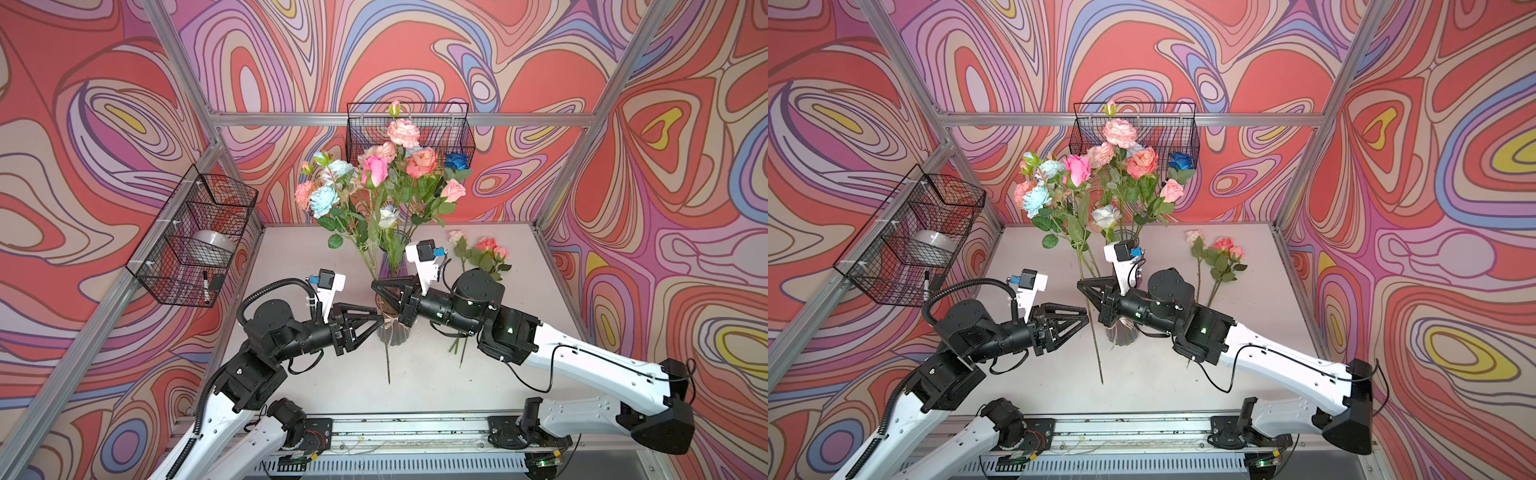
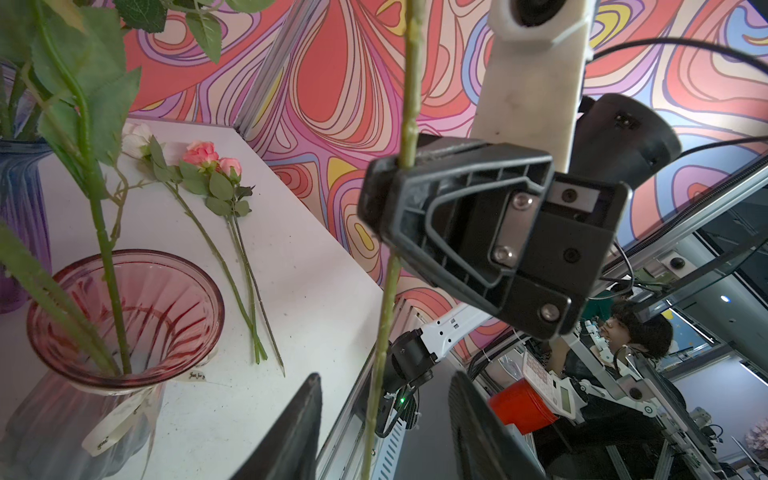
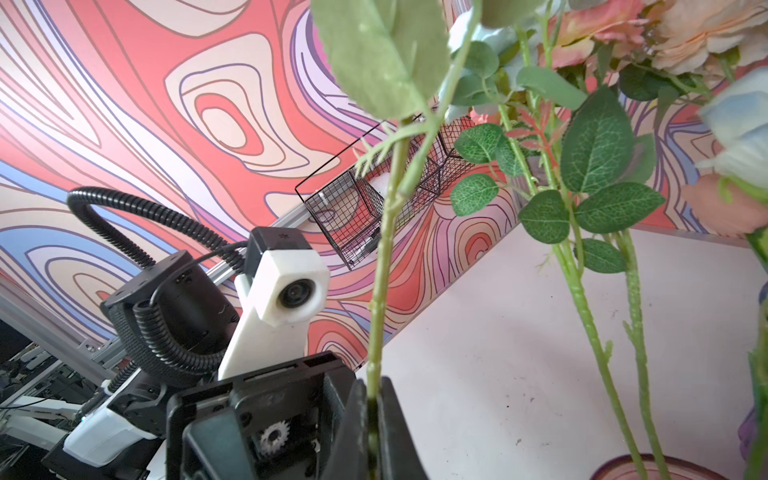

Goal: Arrange the flowers into the vase
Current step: 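Carry the pink rose toward the vases while the left gripper reaches to its stem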

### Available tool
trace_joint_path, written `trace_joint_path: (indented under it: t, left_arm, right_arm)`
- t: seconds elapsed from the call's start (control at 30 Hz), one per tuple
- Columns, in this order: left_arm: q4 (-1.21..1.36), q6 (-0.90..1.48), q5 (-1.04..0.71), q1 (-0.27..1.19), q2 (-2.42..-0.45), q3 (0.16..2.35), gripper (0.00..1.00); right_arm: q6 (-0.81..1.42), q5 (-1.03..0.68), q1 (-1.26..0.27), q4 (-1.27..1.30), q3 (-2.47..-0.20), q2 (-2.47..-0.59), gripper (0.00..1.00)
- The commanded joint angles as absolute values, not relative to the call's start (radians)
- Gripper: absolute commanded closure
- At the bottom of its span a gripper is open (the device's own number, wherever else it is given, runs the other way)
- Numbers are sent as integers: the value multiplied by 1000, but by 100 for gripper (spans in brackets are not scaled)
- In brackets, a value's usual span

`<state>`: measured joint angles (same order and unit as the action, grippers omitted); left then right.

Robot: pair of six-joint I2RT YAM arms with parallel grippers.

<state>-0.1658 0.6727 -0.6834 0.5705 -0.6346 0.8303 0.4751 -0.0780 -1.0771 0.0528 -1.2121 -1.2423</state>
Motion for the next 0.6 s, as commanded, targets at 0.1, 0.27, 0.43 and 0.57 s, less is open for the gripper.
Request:
trace_joint_path:
  t: [0.1, 0.27, 0.43, 0.57]
  left_arm:
    - [-167, 617, -671, 575, -652, 895, 71]
    - [-169, 596, -672, 575, -673, 923, 94]
    - [-182, 577, -664, 575, -708, 954, 100]
    - [-186, 555, -622, 575, -725, 973, 100]
  right_arm:
    - [475, -90, -1101, 81, -1235, -1262, 100]
    - [488, -84, -1103, 85, -1217, -1257, 100]
    - [492, -77, -1103, 78, -1203, -1242, 100]
    - [492, -35, -1102, 53, -1175, -1193, 80]
